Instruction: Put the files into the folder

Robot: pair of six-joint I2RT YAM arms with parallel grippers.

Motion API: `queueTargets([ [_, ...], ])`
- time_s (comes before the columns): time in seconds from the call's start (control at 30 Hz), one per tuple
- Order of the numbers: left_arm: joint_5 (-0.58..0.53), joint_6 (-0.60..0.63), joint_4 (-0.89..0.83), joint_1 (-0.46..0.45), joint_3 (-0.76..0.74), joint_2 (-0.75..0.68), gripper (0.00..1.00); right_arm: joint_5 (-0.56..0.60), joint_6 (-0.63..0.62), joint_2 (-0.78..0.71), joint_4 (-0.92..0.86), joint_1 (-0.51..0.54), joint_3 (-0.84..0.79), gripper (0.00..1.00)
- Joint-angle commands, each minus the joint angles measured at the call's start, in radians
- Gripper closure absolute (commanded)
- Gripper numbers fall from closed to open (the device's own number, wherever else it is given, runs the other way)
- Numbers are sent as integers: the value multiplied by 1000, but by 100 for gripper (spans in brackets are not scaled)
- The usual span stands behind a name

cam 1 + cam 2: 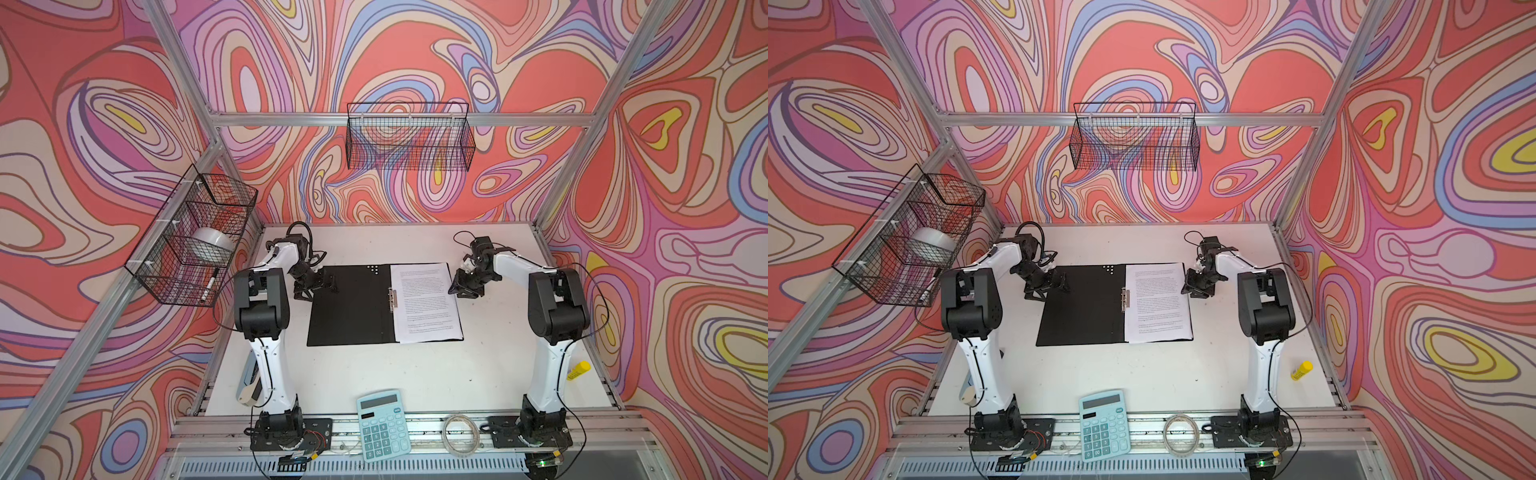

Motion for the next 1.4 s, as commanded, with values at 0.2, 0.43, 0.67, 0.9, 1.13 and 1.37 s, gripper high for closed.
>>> queueTargets([
  [0.2,130,57,-41,-1,-1,45,0,39,-34,89,-59,-2,6,61],
  [0.43,181,81,-54,-1,1,30,0,36,-42,96,-72,-1,14,60],
  [0.67,225,102,-82,6,17,25,1,32,-44,105,-73,-1,11,61],
  [0.9,275,127,-98,19,22,5,1,33,-49,110,-85,-2,21,61],
  [1.13,347,164,-130,22,22,-5,2,35,-54,113,-89,-2,22,61],
  [1.37,400,184,-161,25,35,-9,3,35,-61,124,-95,-2,21,61],
])
